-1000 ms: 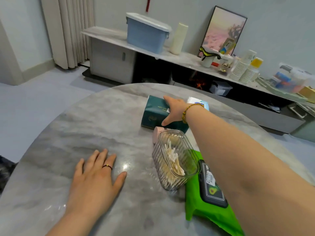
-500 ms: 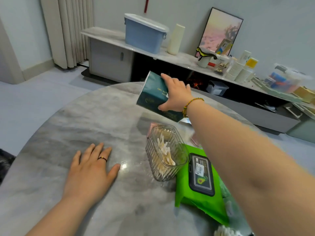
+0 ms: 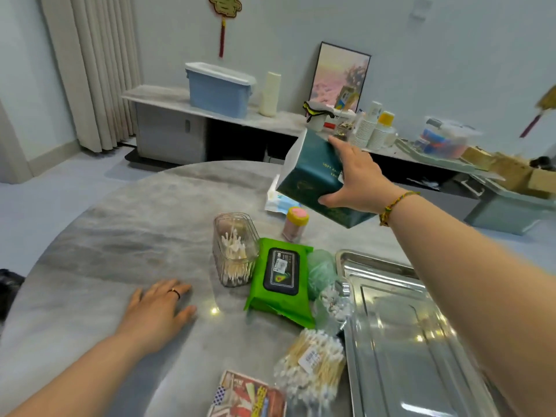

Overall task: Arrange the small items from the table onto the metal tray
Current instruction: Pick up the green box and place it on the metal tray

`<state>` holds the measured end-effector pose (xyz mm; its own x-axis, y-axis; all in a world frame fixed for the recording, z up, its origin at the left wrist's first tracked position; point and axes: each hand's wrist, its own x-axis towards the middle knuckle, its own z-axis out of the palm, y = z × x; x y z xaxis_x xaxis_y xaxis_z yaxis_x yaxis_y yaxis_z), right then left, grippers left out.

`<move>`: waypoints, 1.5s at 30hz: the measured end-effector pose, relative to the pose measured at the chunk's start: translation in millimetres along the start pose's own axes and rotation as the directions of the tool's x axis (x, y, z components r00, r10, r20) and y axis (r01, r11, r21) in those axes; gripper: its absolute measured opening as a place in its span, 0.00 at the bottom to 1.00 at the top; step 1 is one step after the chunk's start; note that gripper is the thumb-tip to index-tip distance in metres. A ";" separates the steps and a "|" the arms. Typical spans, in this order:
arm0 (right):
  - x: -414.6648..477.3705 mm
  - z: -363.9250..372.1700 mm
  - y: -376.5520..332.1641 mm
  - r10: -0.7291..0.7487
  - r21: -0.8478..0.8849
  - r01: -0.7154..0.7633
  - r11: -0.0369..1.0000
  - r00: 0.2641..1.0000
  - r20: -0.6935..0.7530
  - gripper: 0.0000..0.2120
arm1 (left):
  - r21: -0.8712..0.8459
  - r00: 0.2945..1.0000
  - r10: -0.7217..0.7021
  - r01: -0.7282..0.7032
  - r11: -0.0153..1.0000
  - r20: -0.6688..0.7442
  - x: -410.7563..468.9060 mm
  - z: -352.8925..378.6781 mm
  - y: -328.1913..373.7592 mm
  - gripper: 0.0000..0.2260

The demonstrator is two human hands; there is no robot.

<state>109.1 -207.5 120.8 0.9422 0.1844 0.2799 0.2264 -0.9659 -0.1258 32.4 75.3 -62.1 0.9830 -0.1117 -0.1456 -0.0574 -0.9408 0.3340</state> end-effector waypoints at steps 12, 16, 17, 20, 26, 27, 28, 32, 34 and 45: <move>-147.2 27.3 118.2 0.316 -0.066 -0.310 0.949 0.915 0.251 0.46 | -0.172 0.948 0.316 -0.305 0.937 0.041 -54.8 44.2 77.9 0.26; -150.6 45.0 127.4 0.312 -0.137 -0.282 0.950 0.893 0.324 0.46 | -0.127 0.962 0.270 -0.263 0.957 0.045 -50.8 53.3 76.5 0.25; -149.1 49.4 127.8 0.305 -0.140 -0.273 0.952 0.893 0.330 0.46 | -0.121 0.963 0.266 -0.259 0.958 0.046 -50.0 54.7 76.3 0.25; -140.4 59.7 126.7 0.273 -0.160 -0.231 0.960 0.902 0.335 0.46 | -0.105 0.965 0.257 -0.250 0.963 0.058 -47.8 58.5 75.0 0.25; -120.4 71.2 124.9 0.234 -0.239 -0.149 0.960 0.893 0.384 0.47 | -0.111 0.966 0.249 -0.242 0.964 0.063 -44.5 61.7 73.1 0.24; -119.3 71.8 125.9 0.241 -0.242 -0.153 0.958 0.887 0.394 0.47 | -0.115 0.967 0.246 -0.238 0.964 0.062 -44.0 61.5 73.7 0.24; -118.5 71.9 126.6 0.248 -0.237 -0.161 0.958 0.880 0.405 0.46 | -0.114 0.968 0.244 -0.236 0.965 0.064 -43.5 61.2 74.4 0.24; -117.2 73.2 127.6 0.246 -0.195 -0.173 0.965 0.857 0.453 0.46 | -0.099 0.968 0.240 -0.232 0.968 0.079 -40.4 61.2 75.6 0.24; -116.6 73.2 127.4 0.250 -0.184 -0.183 0.966 0.846 0.471 0.46 | -0.102 0.968 0.237 -0.229 0.968 0.083 -40.5 60.5 75.7 0.24; -119.2 82.8 116.3 0.317 0.052 -0.347 0.936 0.901 0.297 0.33 | -0.094 0.968 0.229 -0.220 0.971 0.099 -42.1 57.0 78.0 0.24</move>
<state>43.6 -326.7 -6.1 0.9938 -0.0863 -0.0701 -0.1019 -0.9589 -0.2647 -23.4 -11.6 -83.1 0.9216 -0.3552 -0.1568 -0.2554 -0.8588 0.4442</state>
